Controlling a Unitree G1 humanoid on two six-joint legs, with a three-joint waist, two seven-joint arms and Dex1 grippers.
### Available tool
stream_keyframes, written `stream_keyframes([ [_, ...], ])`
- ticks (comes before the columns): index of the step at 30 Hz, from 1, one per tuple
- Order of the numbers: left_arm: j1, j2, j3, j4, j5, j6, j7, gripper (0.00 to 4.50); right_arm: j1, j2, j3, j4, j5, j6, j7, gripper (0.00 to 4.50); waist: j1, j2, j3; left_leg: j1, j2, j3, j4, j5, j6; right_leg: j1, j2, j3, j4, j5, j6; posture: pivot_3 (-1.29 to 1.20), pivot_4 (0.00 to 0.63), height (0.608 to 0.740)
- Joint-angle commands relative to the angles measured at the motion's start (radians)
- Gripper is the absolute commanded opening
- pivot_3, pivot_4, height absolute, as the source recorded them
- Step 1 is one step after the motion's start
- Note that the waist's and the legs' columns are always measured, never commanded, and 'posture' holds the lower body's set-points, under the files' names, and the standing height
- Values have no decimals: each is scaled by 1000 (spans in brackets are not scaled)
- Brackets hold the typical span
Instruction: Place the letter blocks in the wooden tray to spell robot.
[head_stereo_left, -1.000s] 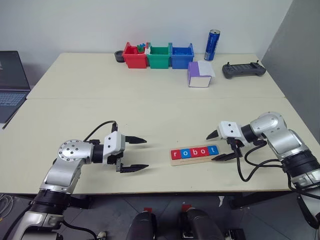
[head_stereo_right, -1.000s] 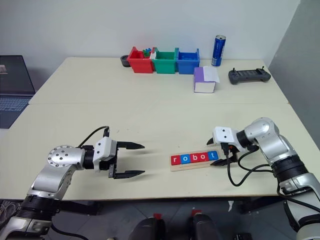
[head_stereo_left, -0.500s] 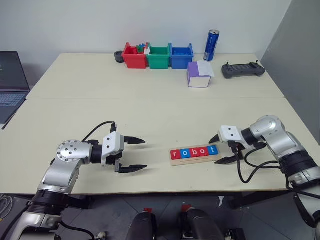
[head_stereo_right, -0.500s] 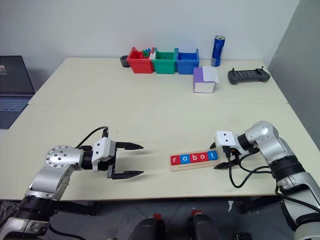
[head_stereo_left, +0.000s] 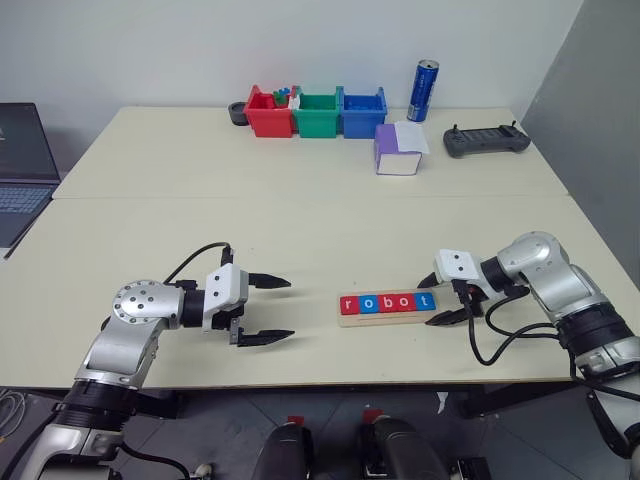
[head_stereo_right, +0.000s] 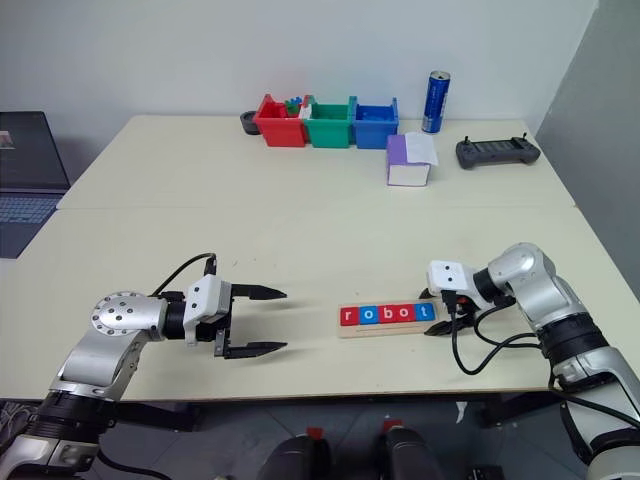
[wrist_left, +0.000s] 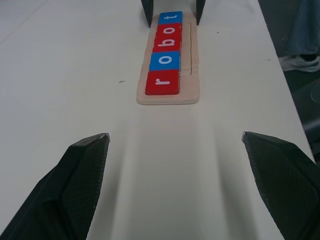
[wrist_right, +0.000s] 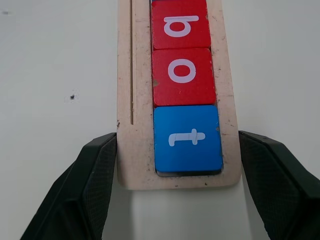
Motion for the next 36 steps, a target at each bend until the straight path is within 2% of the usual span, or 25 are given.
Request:
stream_keyframes([
  [1,3,8,17,-30,-8,-9,7,4500,40,-19,-21,-127,4,89,-23,3373,1,0,0,0,0,0,0,0,0,0,0,0,0,0,0,0,150,740],
  [7,-9,0,10,-17,-4,-15,5,4500,59,-14,-37,-206,0,191,-92,3373,1,0,0,0,0,0,0,0,0,0,0,0,0,0,0,0,150,740],
  [36,6,4,16,-25,-7,-14,6,4500,7,4,12,-188,-9,147,-73,3373,1,0,0,-1,0,0,0,0,0,0,0,0,0,0,0,0,150,740],
])
